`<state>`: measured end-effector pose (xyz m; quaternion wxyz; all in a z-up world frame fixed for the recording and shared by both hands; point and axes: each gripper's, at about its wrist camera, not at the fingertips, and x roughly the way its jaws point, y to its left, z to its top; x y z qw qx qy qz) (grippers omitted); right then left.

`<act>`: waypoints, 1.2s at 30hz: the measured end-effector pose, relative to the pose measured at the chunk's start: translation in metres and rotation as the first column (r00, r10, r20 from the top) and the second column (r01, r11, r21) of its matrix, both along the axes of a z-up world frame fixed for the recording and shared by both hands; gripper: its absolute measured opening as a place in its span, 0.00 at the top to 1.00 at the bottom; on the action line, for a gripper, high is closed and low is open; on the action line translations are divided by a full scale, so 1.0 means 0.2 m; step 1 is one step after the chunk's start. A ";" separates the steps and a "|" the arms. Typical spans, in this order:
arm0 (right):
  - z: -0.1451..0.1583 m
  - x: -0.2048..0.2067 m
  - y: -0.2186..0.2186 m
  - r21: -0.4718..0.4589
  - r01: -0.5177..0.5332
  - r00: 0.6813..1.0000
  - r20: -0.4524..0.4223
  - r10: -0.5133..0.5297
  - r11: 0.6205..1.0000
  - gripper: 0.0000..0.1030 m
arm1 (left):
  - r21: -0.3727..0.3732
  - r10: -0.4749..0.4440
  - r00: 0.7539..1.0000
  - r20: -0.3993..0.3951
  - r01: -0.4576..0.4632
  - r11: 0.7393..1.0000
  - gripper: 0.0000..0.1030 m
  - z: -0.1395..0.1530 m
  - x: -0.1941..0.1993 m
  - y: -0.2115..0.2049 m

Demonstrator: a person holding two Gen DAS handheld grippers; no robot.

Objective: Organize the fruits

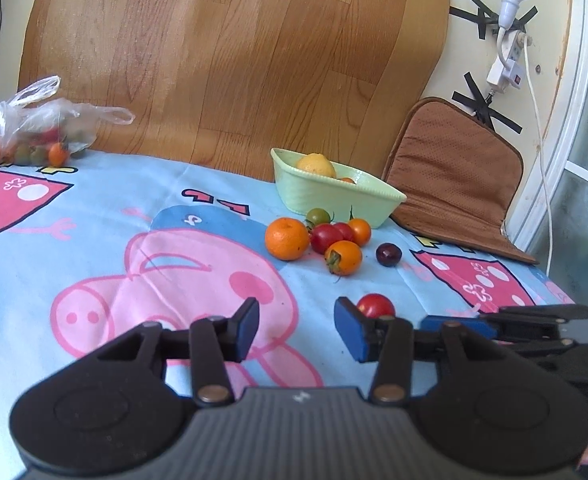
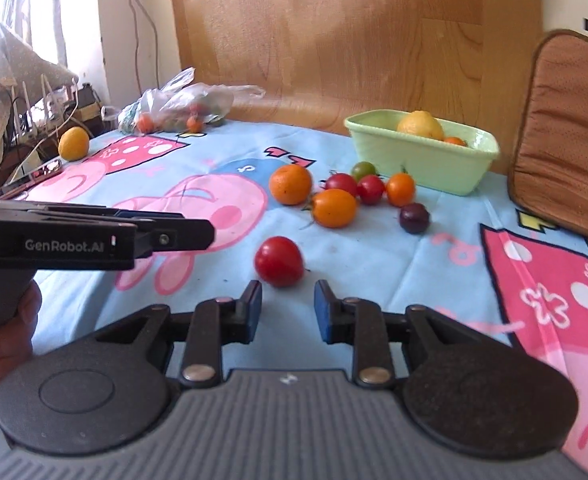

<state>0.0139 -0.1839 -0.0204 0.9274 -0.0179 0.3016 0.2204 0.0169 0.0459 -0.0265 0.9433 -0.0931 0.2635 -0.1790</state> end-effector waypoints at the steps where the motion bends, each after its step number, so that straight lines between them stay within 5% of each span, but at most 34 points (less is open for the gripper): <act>1: 0.00 0.00 -0.05 0.026 0.026 1.000 -0.007 -0.026 0.999 0.69 | -0.001 -0.002 1.000 0.004 0.002 1.000 0.58 0.00 0.00 0.00; 9: 0.07 0.15 -0.30 0.123 0.204 0.979 -0.035 -0.201 0.971 0.68 | 0.047 -0.026 1.000 0.008 0.025 0.999 0.58 0.01 0.00 -0.04; 12: 0.08 0.24 -0.27 0.113 0.188 0.982 -0.018 -0.188 0.976 0.59 | 0.052 -0.082 0.997 -0.005 0.082 0.995 0.58 0.02 0.01 -0.10; 24: -0.01 0.52 -0.14 -0.024 0.051 0.998 -0.027 -0.051 0.998 0.61 | 0.183 -0.180 0.983 -0.039 0.185 0.966 0.61 0.00 0.10 -0.35; 26: -0.03 0.51 -0.16 -0.021 0.043 0.998 -0.037 -0.044 0.999 0.75 | 0.196 -0.175 0.984 -0.043 0.181 0.964 0.69 -0.01 0.10 -0.36; 36: 0.04 0.08 -0.25 0.072 0.024 1.000 -0.022 -0.023 0.997 0.75 | 0.128 -0.151 0.986 -0.064 0.158 0.979 0.69 0.00 0.01 -0.29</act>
